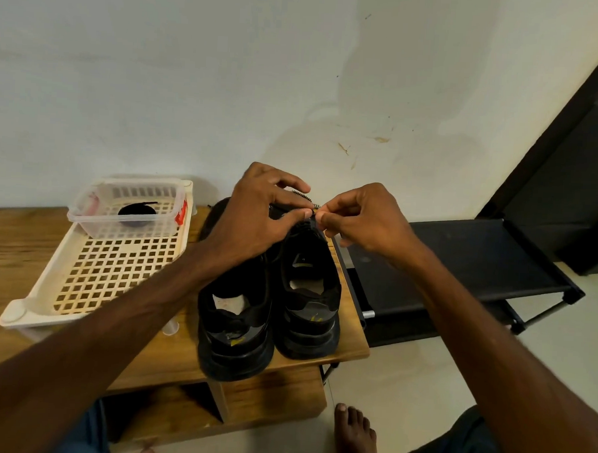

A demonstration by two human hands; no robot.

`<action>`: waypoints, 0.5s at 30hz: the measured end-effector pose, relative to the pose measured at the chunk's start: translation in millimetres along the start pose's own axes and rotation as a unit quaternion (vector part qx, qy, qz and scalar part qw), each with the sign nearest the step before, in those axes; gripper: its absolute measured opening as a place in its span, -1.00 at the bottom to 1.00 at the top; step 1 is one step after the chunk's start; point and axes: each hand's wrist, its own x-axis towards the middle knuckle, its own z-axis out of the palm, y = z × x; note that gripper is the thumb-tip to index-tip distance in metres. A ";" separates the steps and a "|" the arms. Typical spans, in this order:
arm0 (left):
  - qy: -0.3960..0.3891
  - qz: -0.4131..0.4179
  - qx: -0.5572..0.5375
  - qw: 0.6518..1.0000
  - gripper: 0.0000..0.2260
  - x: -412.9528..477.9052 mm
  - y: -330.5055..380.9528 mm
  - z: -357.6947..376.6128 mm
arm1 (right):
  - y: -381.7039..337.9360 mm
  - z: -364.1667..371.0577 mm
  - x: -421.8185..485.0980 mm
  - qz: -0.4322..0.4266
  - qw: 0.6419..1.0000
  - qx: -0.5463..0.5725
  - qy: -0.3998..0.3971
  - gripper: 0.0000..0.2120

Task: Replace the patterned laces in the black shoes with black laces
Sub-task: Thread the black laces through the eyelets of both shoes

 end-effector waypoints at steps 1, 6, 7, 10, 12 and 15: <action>-0.001 -0.002 -0.004 1.000 -0.88 0.2 0.0 -0.9 | 0.2 0.6 0.6 0.003 1.000 0.005 0.004 -0.93; -0.021 -0.027 -0.009 0.999 -0.91 0.1 2.0 -3.1 | 1.1 2.9 2.9 0.020 0.999 0.026 0.007 -0.93; -0.021 -0.037 -0.004 0.999 -0.91 -0.1 2.5 -2.6 | 2.8 3.1 2.9 0.023 0.999 0.027 -0.002 -0.92; -0.028 -0.081 0.010 0.996 -0.95 -3.1 4.2 0.7 | 8.8 3.9 2.7 0.021 0.996 -0.069 -0.045 -0.79; -0.034 -0.110 0.010 0.993 -0.97 -4.8 4.5 3.5 | 13.0 7.2 3.5 0.025 0.988 -0.138 -0.062 -0.73; -0.045 -0.129 -0.004 0.991 -0.96 -6.5 3.1 8.3 | 15.2 13.4 4.7 0.011 0.983 -0.176 -0.048 -0.78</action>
